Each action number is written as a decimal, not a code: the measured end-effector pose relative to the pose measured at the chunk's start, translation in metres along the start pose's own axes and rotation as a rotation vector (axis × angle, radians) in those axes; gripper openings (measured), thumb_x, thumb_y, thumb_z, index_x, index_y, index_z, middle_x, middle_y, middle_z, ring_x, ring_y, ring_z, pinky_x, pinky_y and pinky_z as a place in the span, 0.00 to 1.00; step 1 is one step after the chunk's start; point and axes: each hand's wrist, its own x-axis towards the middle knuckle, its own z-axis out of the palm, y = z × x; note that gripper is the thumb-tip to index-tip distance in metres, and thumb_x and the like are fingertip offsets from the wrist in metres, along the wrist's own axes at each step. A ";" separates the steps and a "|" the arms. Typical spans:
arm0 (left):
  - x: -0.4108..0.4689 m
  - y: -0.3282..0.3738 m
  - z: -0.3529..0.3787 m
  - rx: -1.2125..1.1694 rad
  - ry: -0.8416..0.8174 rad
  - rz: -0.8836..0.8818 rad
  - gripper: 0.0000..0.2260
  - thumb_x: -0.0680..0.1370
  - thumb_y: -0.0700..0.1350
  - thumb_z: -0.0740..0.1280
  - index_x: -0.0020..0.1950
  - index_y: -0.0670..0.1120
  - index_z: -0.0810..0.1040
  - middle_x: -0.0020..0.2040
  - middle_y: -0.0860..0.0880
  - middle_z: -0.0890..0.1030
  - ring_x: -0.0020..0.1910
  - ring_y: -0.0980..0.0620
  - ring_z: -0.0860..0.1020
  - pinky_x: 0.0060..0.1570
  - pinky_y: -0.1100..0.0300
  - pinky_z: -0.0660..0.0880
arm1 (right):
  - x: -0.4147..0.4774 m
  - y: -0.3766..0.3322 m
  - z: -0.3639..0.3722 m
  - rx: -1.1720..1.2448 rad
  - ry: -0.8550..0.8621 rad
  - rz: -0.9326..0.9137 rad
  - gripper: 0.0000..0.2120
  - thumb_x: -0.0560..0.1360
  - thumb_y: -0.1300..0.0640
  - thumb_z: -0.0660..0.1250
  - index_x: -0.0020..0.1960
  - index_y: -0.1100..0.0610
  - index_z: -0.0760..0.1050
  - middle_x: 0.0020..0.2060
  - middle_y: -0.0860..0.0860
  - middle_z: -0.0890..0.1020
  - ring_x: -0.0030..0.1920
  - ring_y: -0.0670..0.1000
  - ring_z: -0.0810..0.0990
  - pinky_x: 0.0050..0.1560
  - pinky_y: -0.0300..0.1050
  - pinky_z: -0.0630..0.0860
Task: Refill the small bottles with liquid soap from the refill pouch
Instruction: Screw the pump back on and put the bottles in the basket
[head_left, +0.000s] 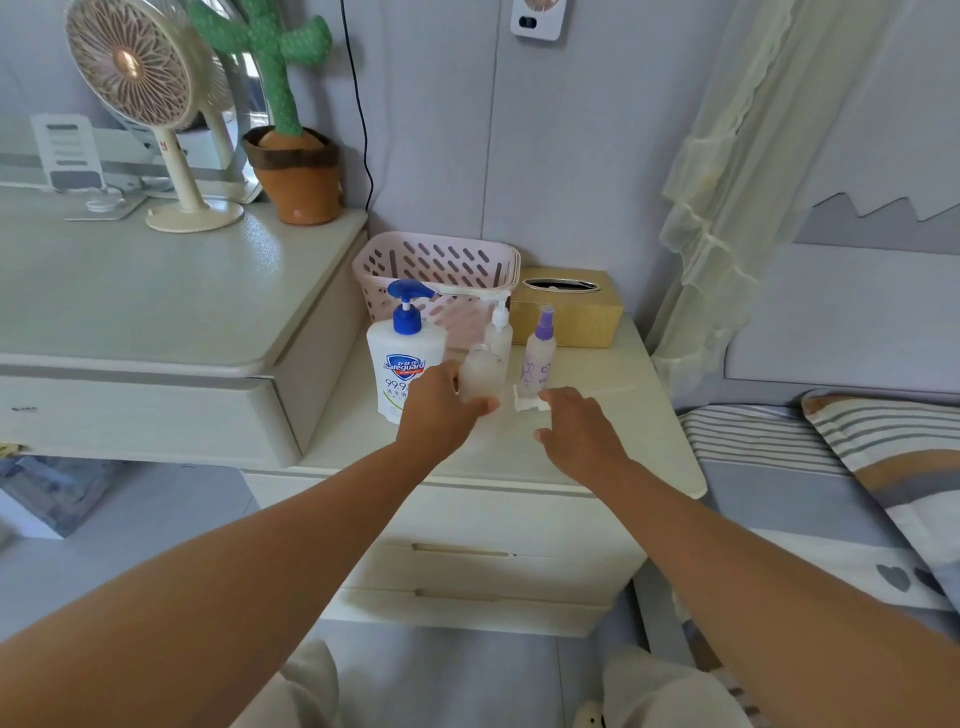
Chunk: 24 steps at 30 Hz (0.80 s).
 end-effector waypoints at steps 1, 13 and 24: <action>0.005 -0.004 0.002 0.006 0.000 -0.006 0.20 0.72 0.47 0.74 0.61 0.42 0.75 0.54 0.45 0.80 0.52 0.47 0.78 0.48 0.58 0.74 | 0.007 0.001 0.003 -0.041 -0.015 0.000 0.25 0.78 0.55 0.63 0.73 0.57 0.61 0.70 0.54 0.66 0.65 0.59 0.68 0.64 0.50 0.69; 0.022 -0.014 0.009 0.053 -0.022 0.049 0.20 0.72 0.48 0.74 0.60 0.42 0.75 0.54 0.45 0.80 0.50 0.48 0.78 0.48 0.60 0.73 | 0.032 0.001 0.017 -0.295 0.043 -0.046 0.18 0.76 0.66 0.61 0.65 0.61 0.68 0.57 0.57 0.72 0.54 0.56 0.76 0.50 0.46 0.74; 0.021 -0.019 0.009 0.077 -0.029 0.115 0.19 0.71 0.49 0.74 0.58 0.43 0.77 0.50 0.45 0.82 0.48 0.48 0.79 0.49 0.56 0.76 | 0.025 0.009 0.015 -0.394 0.060 -0.067 0.17 0.76 0.64 0.62 0.64 0.57 0.70 0.55 0.55 0.73 0.52 0.55 0.76 0.44 0.45 0.73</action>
